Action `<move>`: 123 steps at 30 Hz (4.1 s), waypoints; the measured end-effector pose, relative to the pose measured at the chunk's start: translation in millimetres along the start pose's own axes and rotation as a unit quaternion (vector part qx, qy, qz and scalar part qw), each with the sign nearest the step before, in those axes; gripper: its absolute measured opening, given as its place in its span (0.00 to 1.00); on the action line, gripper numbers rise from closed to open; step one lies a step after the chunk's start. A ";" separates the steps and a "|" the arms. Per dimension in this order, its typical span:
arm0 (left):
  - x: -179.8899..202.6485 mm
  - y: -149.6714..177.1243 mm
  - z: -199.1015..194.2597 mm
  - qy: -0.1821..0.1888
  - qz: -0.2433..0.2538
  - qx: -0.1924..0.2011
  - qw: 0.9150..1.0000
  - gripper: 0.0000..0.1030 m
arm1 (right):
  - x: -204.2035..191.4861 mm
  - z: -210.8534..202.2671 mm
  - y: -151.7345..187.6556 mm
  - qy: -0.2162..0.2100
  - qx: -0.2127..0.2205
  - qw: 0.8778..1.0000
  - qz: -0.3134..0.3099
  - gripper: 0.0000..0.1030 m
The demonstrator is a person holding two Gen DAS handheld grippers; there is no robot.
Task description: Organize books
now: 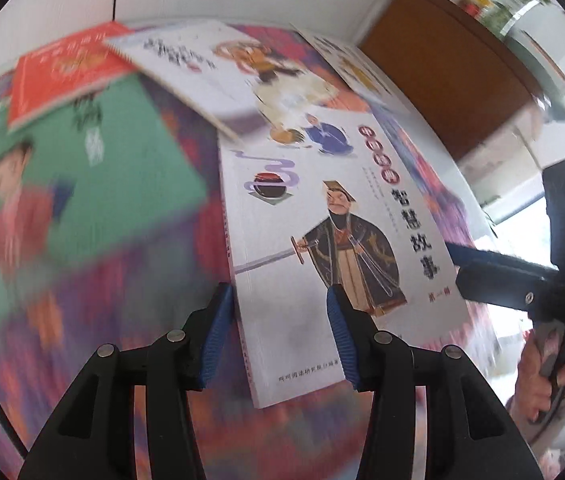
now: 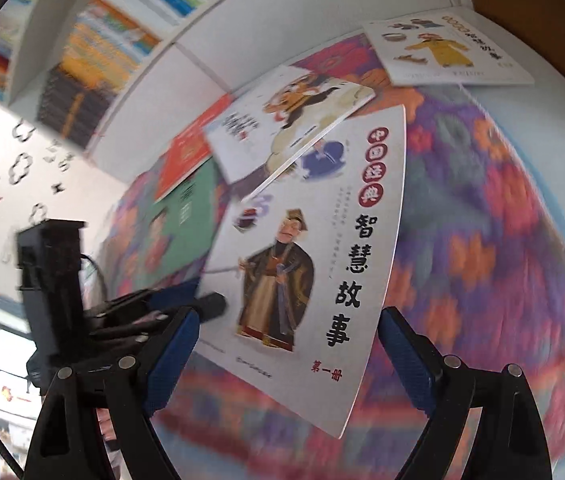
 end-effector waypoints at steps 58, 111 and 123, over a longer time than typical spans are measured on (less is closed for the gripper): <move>-3.0 31.6 -104.7 0.050 -0.011 0.021 0.998 0.19 | -66.1 -51.3 40.9 -0.042 -0.013 0.996 -0.077 0.17; -332.8 102.1 -303.5 -0.072 -0.162 0.203 0.963 0.23 | -418.7 206.8 11.3 -0.122 -0.068 0.954 -0.264 0.17; -339.9 102.3 -316.4 -0.135 -0.179 0.226 0.948 0.27 | -410.9 220.3 17.7 -0.136 -0.078 0.961 -0.229 0.18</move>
Point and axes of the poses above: each gripper's, at about its wrist camera, not at the fingertips, and z roughly the way its jaws point, x to its right, y to its underside, the point moved 5 cm from there along z, roughly the way its jaws point, and after that the axes turned 8 degrees about y, right-handed, at the moved point
